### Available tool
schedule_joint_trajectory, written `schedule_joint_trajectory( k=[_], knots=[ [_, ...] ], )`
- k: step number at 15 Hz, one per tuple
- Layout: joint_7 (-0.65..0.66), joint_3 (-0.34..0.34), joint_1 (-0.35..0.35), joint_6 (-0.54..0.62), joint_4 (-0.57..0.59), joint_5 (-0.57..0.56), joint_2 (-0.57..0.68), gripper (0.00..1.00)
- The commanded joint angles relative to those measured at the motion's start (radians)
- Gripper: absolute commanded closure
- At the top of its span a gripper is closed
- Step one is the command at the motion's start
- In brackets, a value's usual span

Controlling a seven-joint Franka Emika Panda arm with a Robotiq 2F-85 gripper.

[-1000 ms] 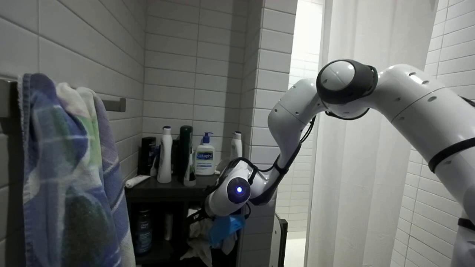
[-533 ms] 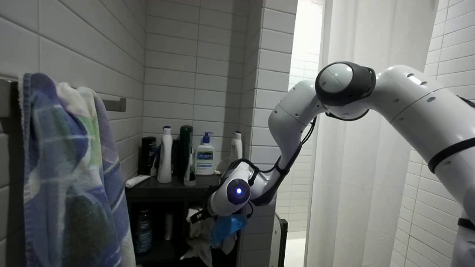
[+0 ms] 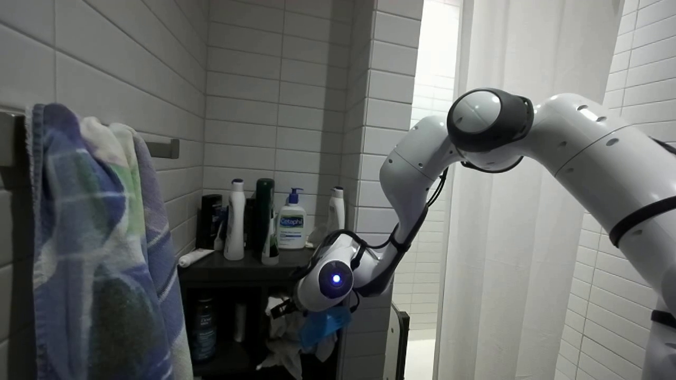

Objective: Hang the white towel on the brown object

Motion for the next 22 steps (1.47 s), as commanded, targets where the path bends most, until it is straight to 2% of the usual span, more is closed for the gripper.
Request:
schedule_joint_trajectory(
  k=[1, 6, 8, 9, 11, 14, 19, 22],
  knots=[
    [-0.009, -0.015, 0.021, -0.050, 0.021, 0.001, 0.017, 0.00],
    [-0.018, -0.017, 0.038, -0.098, 0.030, 0.013, 0.043, 0.01],
    [-0.019, -0.017, 0.042, -0.113, 0.030, 0.016, 0.049, 0.14],
    [-0.020, -0.018, 0.043, -0.117, 0.030, 0.017, 0.050, 0.27],
    [-0.019, -0.017, 0.042, -0.121, 0.028, 0.017, 0.052, 0.40],
    [-0.018, -0.017, 0.041, -0.123, 0.023, 0.011, 0.049, 0.66],
    [-0.023, -0.016, 0.042, -0.119, 0.013, 0.002, 0.044, 0.99],
    [-0.019, -0.012, 0.041, -0.110, -0.005, -0.006, 0.028, 0.95]
  ],
)
